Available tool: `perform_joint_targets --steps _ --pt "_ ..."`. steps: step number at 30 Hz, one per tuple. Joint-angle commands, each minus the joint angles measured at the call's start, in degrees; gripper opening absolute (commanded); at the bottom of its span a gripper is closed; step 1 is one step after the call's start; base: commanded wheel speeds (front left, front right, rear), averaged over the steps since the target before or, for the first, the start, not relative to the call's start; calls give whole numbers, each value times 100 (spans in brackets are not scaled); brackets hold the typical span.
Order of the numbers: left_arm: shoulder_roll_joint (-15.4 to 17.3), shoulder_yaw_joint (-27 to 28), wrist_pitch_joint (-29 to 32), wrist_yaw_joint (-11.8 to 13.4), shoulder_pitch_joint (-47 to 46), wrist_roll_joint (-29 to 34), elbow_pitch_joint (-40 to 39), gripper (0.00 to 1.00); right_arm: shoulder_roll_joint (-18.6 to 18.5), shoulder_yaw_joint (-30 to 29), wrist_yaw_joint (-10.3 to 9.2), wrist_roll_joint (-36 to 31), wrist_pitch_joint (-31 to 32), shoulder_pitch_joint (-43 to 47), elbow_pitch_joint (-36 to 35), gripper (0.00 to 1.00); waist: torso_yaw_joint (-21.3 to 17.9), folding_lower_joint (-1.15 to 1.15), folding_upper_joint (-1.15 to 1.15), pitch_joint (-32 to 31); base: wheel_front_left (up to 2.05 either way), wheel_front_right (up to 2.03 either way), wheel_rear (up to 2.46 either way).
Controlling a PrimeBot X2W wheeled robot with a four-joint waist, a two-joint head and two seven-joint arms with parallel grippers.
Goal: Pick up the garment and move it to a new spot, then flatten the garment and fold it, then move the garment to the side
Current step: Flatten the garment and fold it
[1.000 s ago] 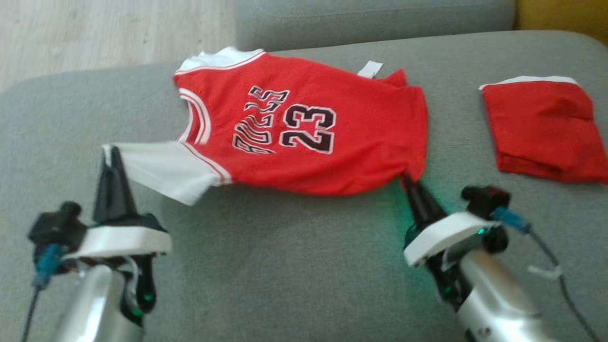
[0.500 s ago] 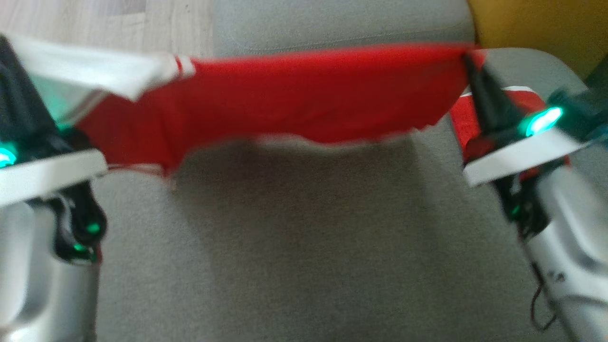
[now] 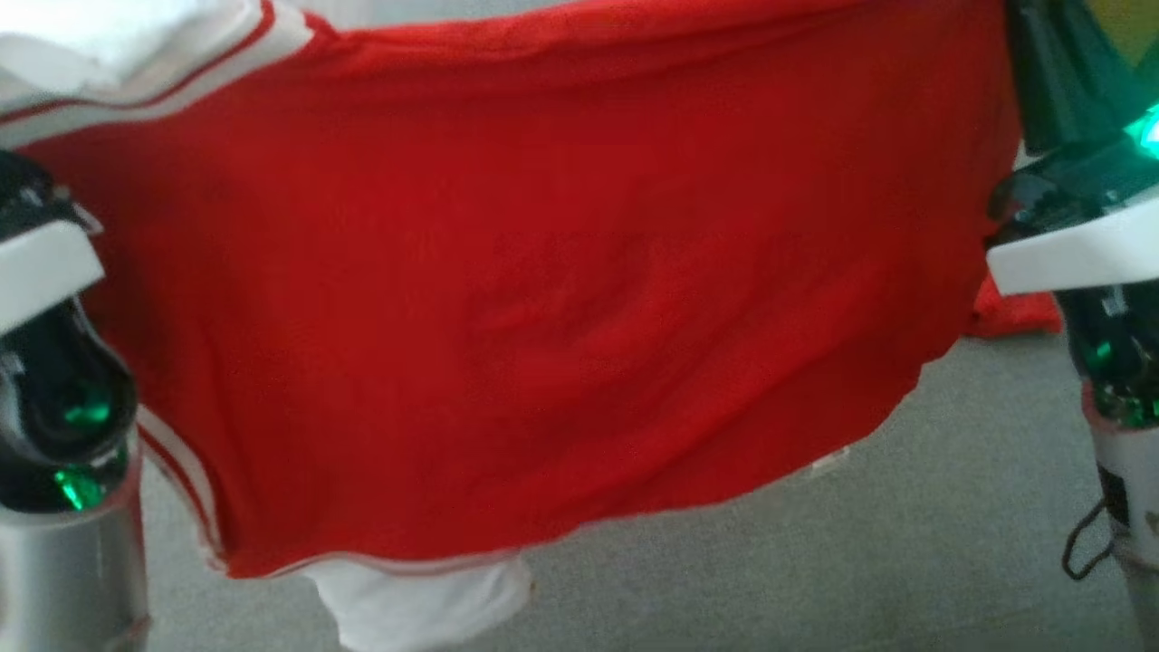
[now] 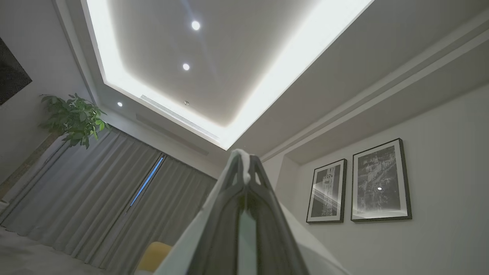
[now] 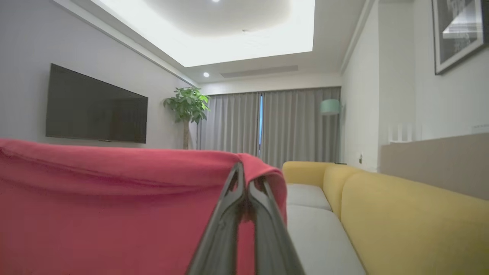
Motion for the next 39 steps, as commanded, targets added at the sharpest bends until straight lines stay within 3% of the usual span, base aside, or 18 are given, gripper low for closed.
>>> perform_joint_targets --steps 1,5,11,19,23,30,34,39 --pt "226 237 92 25 -383 -19 -138 0 56 -24 37 -28 96 -15 -226 0 -8 1 0 67 0 0 0" --pt "402 207 381 36 -711 -38 237 0 177 -236 37 -185 482 -41 -415 0 17 1 0 444 0 0 0" --pt "706 14 642 -357 -2231 -101 2258 0 185 -30 37 -245 597 -1394 702 0 97 1 0 1585 0 0 0" --pt "870 -345 2 -855 -4915 454 4940 0 185 354 37 -646 -651 -4298 3389 0 281 1 0 2460 0 0 0" --pt "744 -447 -417 -1094 -5656 533 5934 0 247 488 37 -863 -1333 -5056 4461 0 413 1 0 2581 0 0 0" --pt "480 -560 -766 -1488 -5510 549 6805 0 273 928 37 -754 -1857 -4963 5495 0 589 1 0 2616 0 0 0" --pt "313 -639 -835 -1673 -4818 581 7068 0 226 1248 37 -459 -1928 -4484 5959 0 695 1 0 2543 0 0 0" --pt "195 -576 -850 -1789 -3614 587 7011 0 83 2015 37 -8 -1557 -3715 6257 0 794 1 0 2303 0 0 0"
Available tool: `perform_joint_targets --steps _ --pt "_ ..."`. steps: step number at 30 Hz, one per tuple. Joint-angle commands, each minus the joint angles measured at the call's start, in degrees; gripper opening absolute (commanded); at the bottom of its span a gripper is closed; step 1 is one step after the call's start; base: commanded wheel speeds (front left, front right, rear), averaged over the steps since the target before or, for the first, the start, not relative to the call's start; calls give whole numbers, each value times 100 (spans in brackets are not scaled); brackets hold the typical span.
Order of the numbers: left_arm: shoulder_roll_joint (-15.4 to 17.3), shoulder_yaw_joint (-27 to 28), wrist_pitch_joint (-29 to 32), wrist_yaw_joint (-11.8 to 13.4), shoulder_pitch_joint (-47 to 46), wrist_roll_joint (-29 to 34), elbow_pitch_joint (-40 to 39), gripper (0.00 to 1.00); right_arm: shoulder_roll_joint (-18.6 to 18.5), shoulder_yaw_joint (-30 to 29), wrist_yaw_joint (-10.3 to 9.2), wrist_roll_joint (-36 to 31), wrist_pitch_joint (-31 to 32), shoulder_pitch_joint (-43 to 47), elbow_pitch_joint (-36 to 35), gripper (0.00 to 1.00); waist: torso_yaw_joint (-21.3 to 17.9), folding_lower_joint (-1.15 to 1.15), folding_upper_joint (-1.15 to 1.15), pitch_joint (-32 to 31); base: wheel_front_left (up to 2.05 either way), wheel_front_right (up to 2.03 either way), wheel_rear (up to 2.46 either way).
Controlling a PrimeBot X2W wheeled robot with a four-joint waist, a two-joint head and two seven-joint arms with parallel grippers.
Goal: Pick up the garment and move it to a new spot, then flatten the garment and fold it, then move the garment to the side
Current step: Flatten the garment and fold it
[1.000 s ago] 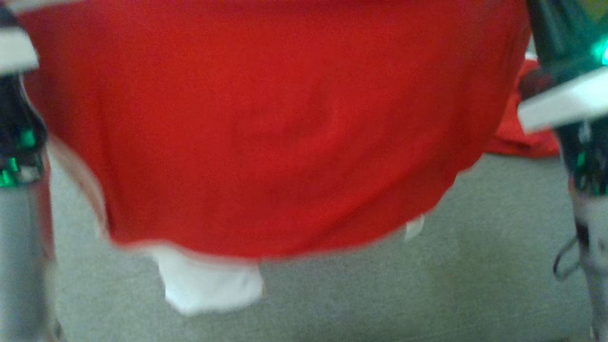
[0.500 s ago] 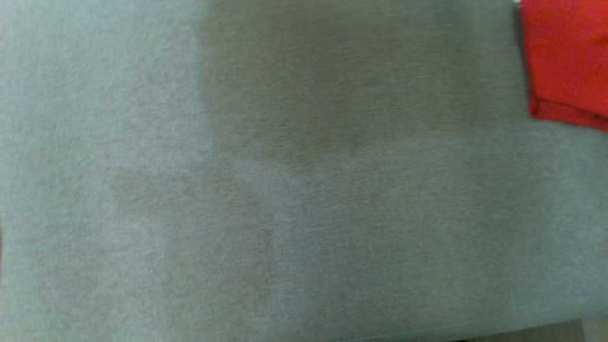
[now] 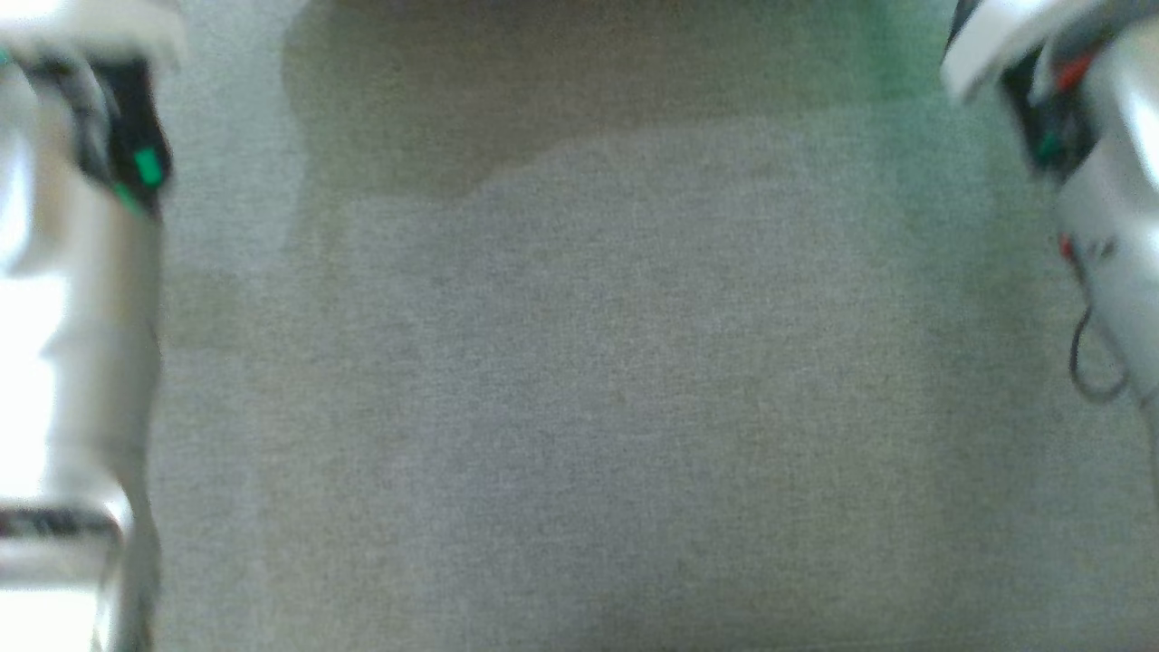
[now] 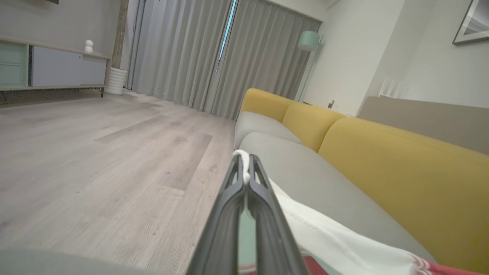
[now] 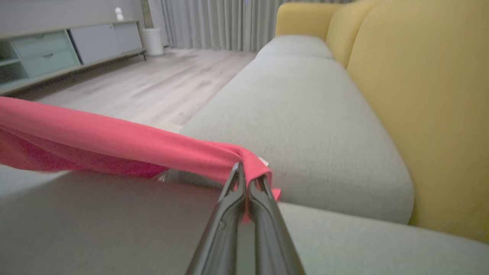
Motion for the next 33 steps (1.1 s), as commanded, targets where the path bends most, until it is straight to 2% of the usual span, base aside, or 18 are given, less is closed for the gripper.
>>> perform_joint_targets --steps 1,8,17,25,33 --pt "270 149 -44 -21 64 58 -238 0 -88 128 37 133 77 84 -149 0 46 0 0 -142 0 0 0" --pt "246 -45 -46 -81 1581 183 -726 0 -663 1161 37 1018 778 906 -606 0 103 0 0 -632 0 0 0" --pt "568 -430 99 -93 3163 135 -1542 0 -1431 2311 37 1773 1249 1653 -1481 0 21 0 0 -1388 0 0 0" --pt "800 -532 698 25 4456 -72 -2718 0 -1937 2837 37 2269 1342 2150 -2045 0 5 0 0 -1825 0 0 0" --pt "981 -508 1210 397 5615 -276 -4060 0 -2287 3054 37 2736 1475 2638 -2594 0 8 0 0 -2129 0 0 0"
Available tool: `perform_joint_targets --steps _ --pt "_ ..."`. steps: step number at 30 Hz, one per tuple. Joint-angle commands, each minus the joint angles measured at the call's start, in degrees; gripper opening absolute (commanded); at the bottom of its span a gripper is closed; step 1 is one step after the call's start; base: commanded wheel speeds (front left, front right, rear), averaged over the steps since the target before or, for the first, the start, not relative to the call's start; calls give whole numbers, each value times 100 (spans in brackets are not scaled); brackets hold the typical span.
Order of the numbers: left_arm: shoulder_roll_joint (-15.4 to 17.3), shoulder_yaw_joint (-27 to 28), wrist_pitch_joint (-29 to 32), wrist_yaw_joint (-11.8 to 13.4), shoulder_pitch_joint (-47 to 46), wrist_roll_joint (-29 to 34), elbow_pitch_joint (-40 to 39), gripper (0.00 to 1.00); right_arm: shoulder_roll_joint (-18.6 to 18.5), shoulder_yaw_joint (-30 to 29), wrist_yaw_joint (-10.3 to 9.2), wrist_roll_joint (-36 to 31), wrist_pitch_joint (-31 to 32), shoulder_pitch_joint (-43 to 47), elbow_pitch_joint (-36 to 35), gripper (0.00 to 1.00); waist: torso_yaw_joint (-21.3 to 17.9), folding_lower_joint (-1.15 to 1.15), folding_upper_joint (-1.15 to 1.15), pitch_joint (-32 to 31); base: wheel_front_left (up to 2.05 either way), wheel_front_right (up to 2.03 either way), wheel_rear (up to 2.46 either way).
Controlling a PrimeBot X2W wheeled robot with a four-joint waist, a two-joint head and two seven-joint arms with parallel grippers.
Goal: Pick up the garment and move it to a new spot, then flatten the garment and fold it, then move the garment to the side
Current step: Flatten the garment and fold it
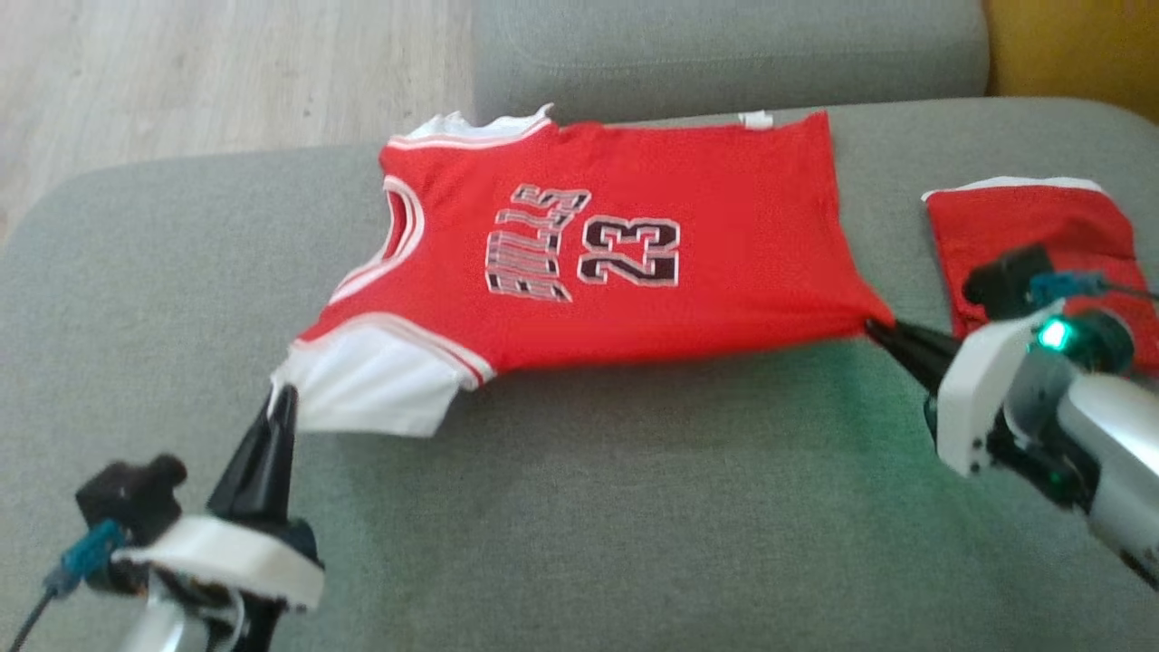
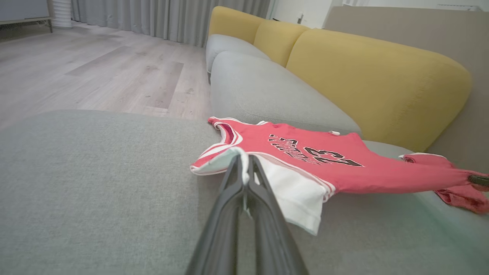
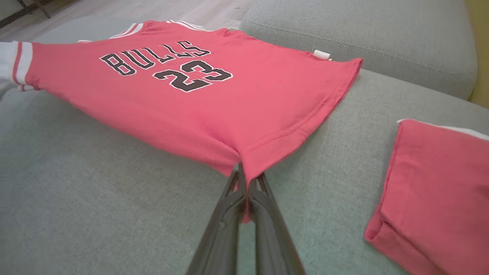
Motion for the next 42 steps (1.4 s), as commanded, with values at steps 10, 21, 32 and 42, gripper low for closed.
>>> perform_joint_targets --steps 10,21,32,42 --pt "343 189 446 338 377 -91 -1248 0 -514 -147 37 324 78 393 -615 0 -5 1 0 -73 0 0 0" --pt "488 139 713 364 -263 55 -1050 0 -310 -485 37 212 247 266 -472 0 -53 1 0 315 0 0 0" --pt "680 72 1035 239 -1885 346 -70 0 63 -687 37 224 770 -297 -206 0 -171 1 0 897 0 0 0" --pt "752 -327 1290 -49 -3118 736 1036 0 372 -557 37 186 1053 -858 60 0 -291 1 0 1276 0 0 0"
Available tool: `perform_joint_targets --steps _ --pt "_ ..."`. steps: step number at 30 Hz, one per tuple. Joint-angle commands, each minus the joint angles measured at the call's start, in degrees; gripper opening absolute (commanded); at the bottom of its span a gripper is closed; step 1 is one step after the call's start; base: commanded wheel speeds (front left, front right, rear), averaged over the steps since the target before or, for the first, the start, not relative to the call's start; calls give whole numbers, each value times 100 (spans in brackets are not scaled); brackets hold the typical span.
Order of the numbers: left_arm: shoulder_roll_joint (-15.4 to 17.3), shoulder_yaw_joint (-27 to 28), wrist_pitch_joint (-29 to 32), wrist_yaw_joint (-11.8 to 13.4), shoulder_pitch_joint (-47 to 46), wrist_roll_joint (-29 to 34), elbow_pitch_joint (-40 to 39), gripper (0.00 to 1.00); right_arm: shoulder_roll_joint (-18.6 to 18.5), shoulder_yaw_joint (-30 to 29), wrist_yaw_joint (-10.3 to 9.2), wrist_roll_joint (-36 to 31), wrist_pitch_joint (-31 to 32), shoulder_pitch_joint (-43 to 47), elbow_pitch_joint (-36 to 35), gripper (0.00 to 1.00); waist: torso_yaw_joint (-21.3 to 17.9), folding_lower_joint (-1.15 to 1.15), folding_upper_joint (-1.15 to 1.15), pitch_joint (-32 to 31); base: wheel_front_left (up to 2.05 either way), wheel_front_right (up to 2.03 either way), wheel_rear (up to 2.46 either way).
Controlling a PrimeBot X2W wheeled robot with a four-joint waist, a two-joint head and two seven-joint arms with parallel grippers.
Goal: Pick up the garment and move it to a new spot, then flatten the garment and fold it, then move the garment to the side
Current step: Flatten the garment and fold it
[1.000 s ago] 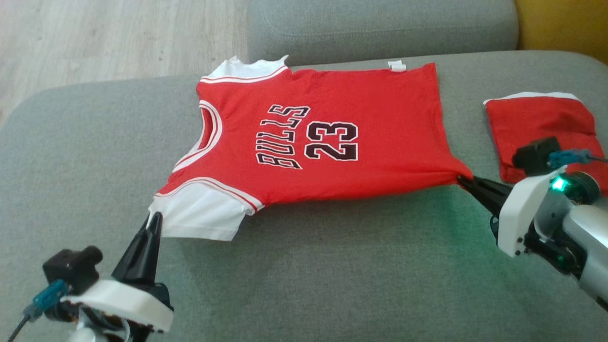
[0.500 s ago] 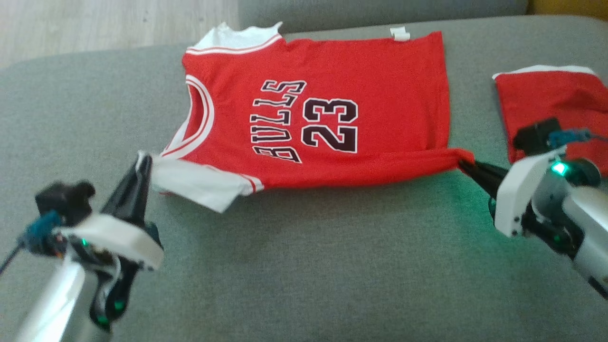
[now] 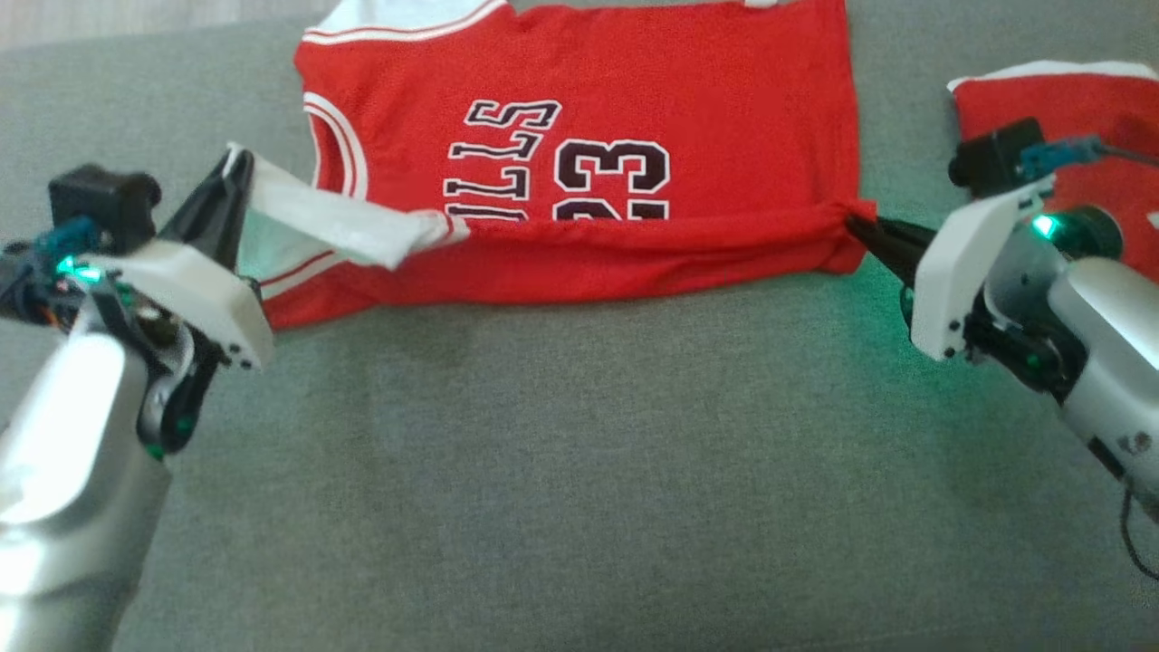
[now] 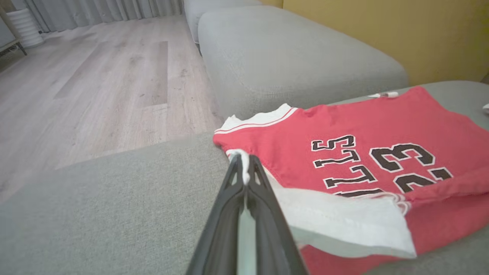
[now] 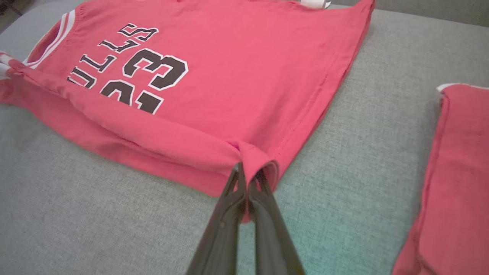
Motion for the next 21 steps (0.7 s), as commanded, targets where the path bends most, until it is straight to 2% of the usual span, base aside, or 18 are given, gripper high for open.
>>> perform_joint_targets --steps 1,7,8,9,10,11,15,17,21 --pt "272 207 4 -19 -387 48 -67 0 -40 -2 37 -61 7 -134 -64 0 -38 -1 0 80 0 0 0" --pt "159 -9 -156 -139 -1089 244 661 0 123 82 37 -106 -86 -456 234 0 -102 -1 0 296 0 0 0" --pt "118 -36 -255 -162 -1212 265 733 0 152 54 37 -173 -211 -538 326 76 -110 -1 0 331 0 0 0" --pt "63 -32 -391 -173 -1331 270 807 4 198 26 37 -221 -315 -604 439 100 -115 -1 0 355 0 0 0" --pt "-7 6 -599 -173 -1457 266 860 46 246 -8 37 -274 -449 -673 539 100 -119 -1 0 372 0 0 0" --pt "-82 63 -824 -160 -1570 246 925 100 303 -78 37 -289 -595 -728 655 100 -122 -1 0 379 0 0 0" --pt "-338 383 -1756 36 -1876 141 1179 100 481 -372 37 -299 -1236 -856 999 100 -127 -1 0 337 0 0 0" --pt "-422 468 -2130 76 -1887 120 1271 100 534 -515 37 -431 -1747 -889 1144 100 -131 -1 0 265 0 0 0" --pt "-610 652 -2432 68 -1628 3 1202 100 700 -839 37 -698 -2820 -817 1287 100 -134 -1 0 92 0 0 0"
